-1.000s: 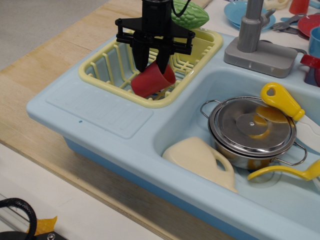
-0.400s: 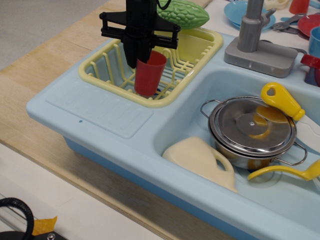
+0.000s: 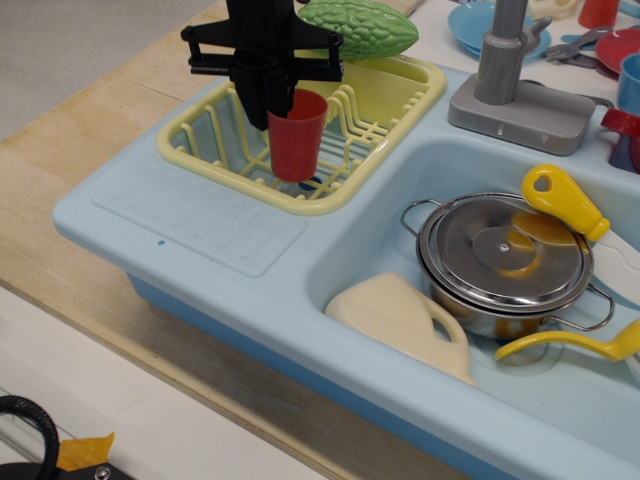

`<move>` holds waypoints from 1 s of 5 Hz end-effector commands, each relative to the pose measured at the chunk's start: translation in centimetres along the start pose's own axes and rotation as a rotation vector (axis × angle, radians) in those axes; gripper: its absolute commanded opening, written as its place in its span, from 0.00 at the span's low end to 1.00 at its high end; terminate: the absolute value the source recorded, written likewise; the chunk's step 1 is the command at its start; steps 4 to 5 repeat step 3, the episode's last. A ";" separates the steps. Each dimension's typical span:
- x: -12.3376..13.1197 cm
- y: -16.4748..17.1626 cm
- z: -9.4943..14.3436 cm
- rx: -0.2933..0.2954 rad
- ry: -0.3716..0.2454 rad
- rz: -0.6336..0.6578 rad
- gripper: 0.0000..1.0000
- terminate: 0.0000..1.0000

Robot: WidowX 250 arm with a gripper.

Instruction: Flip cup upright

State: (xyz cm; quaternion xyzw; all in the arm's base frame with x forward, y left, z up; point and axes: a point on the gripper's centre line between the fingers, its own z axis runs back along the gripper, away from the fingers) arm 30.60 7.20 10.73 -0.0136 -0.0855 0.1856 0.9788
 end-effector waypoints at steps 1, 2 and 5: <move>0.4 0.5 0.8 -0.073 -0.034 0.010 1.00 0.00; 0.4 0.3 0.6 -0.102 -0.025 0.000 1.00 0.00; 0.4 0.3 0.6 -0.102 -0.025 0.000 1.00 1.00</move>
